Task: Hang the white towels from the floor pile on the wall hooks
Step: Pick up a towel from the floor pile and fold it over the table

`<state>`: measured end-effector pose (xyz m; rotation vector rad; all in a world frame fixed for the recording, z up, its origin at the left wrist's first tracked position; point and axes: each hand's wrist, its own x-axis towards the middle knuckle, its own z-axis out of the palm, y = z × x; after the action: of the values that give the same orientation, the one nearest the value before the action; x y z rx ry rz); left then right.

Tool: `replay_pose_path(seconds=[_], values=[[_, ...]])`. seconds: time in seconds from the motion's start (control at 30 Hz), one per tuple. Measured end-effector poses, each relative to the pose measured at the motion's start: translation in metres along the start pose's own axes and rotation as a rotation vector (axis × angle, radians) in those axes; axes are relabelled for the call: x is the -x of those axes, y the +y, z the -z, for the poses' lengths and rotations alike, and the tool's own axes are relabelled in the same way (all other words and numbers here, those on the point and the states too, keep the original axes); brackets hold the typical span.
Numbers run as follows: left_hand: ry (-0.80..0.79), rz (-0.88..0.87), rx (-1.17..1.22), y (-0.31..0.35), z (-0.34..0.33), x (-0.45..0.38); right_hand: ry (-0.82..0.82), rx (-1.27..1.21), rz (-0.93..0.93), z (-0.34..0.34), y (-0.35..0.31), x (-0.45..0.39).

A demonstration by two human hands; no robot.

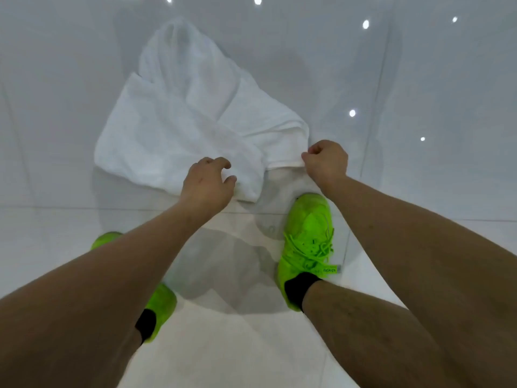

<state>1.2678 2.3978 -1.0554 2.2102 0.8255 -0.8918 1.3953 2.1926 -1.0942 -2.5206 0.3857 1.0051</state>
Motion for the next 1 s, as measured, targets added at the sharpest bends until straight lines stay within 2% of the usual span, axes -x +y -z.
replay_pose_path(seconds=[0.17,0.37,0.57,0.77,0.9,1.0], values=[[-0.047,-0.050,-0.055,0.034,0.048,0.064,0.052,-0.005,0.011,0.054,-0.018,0.067],[-0.055,-0.183,-0.095,0.098,0.147,0.152,0.045,-0.057,0.136,0.142,-0.081,0.169],[0.029,-0.321,-0.136,0.176,0.285,0.238,0.093,-0.213,0.285,0.288,-0.171,0.276],[0.128,-0.619,-0.171,0.275,0.403,0.344,0.290,-0.276,0.348,0.452,-0.233,0.410],[0.149,-0.831,-0.202,0.345,0.456,0.425,0.434,-0.310,0.384,0.532,-0.243,0.502],[0.129,-1.008,-0.228,0.398,0.485,0.486,0.516,-0.326,0.487,0.598,-0.241,0.555]])
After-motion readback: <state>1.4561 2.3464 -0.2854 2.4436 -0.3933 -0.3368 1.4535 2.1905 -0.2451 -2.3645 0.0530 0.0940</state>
